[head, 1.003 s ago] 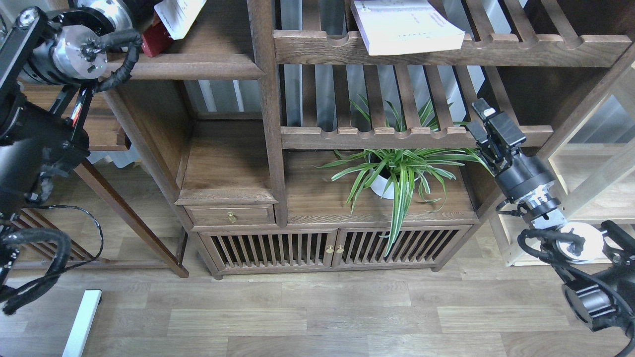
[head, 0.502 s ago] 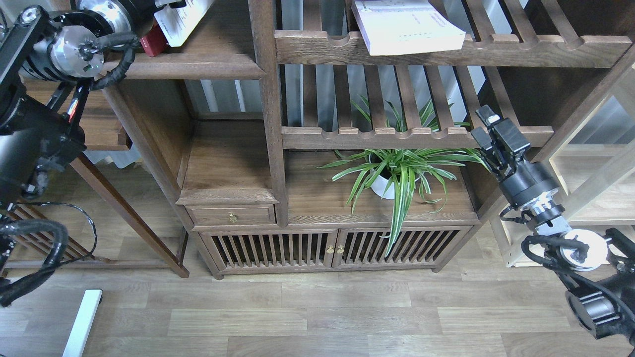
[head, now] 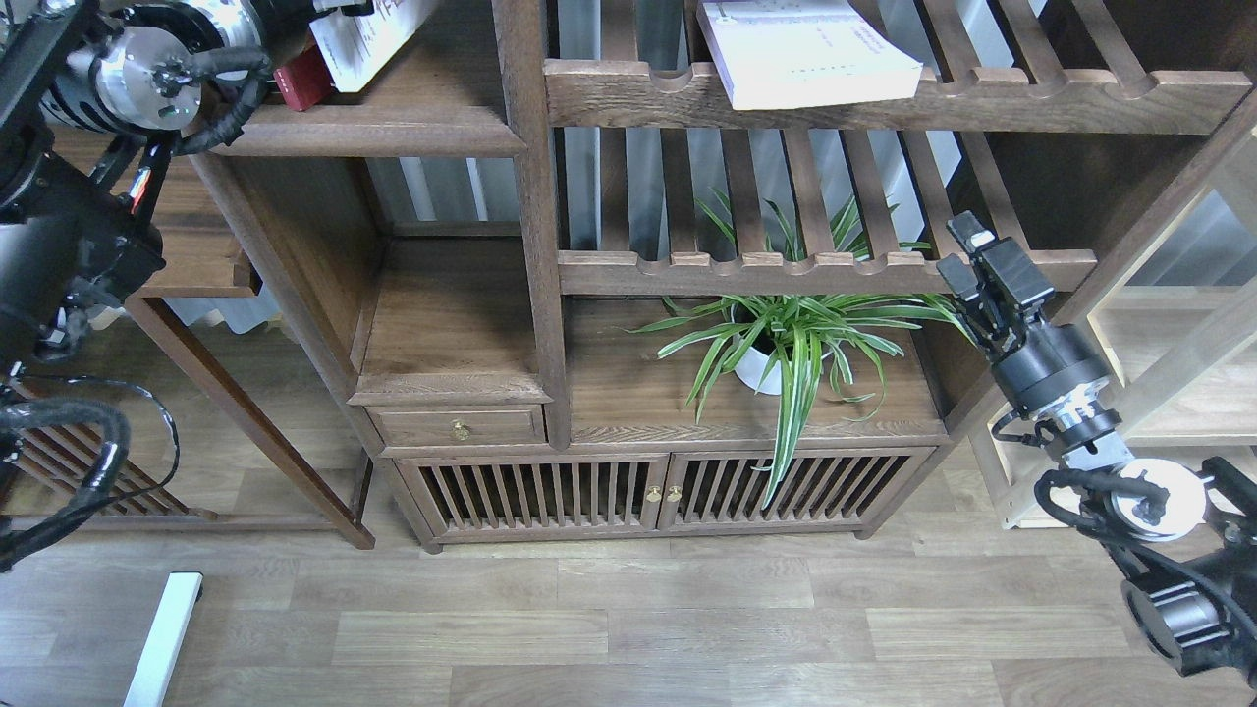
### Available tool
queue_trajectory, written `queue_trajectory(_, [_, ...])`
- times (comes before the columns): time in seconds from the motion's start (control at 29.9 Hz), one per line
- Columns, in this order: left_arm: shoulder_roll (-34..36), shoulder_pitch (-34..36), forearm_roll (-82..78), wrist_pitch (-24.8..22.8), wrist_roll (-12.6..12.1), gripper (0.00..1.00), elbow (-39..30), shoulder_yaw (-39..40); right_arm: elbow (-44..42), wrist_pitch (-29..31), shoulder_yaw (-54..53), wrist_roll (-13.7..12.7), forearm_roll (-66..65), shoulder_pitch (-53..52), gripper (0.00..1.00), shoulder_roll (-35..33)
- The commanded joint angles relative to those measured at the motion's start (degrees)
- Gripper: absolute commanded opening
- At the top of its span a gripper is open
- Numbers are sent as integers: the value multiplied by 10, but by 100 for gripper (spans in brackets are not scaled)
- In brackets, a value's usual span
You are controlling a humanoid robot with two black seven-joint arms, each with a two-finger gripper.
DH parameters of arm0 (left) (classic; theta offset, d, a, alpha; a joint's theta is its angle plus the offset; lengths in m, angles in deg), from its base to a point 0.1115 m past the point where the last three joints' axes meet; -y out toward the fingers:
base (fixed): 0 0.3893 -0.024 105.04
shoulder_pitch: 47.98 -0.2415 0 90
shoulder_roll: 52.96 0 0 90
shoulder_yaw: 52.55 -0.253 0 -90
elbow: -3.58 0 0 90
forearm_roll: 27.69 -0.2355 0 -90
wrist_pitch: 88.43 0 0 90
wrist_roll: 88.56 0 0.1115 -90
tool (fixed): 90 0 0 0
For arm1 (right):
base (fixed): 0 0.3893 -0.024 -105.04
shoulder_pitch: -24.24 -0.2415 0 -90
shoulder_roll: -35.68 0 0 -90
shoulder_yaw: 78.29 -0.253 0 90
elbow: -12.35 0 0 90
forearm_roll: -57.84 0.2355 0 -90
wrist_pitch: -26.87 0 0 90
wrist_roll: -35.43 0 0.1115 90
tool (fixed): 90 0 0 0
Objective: Organize books on shelf
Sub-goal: 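Push the white book upright into the upper shelf with the left gripper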
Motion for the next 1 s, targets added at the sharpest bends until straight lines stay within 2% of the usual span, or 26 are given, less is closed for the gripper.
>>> queue_trajectory(0.0, [-1, 2, 2, -2, 7, 3, 14, -6, 0, 0, -1, 0, 0, 1, 84, -1])
queue_trajectory(0.23, [-1, 1, 3, -4, 56, 3, 33, -11, 0, 0, -1, 0, 1, 3, 84, -1])
queue_trajectory(0.4, [0, 2, 16, -5, 73, 3, 38, -17, 0, 0, 0, 0, 0, 5, 84, -1])
queue_trajectory(0.5, [-1, 2, 22, -5, 92, 3, 45, -29, 0, 0, 0, 0, 1, 5, 84, -1])
queue_trajectory(0.64, [-1, 2, 37, -5, 99, 4, 46, -45, 0, 0, 0, -1, 0, 10, 84, -1])
queue_trajectory(0.7, [-2, 2, 38, -4, 101, 7, 46, -50, 0, 0, -1, 0, 0, 10, 84, -1])
queue_trajectory(0.84, [-3, 2, 38, -4, 110, 20, 51, -62, 0, 0, -1, -1, 0, 13, 84, -1])
queue_trajectory(0.97, [-2, 6, 38, -4, 114, 23, 52, -71, 0, 0, 0, -1, 0, 13, 84, -1])
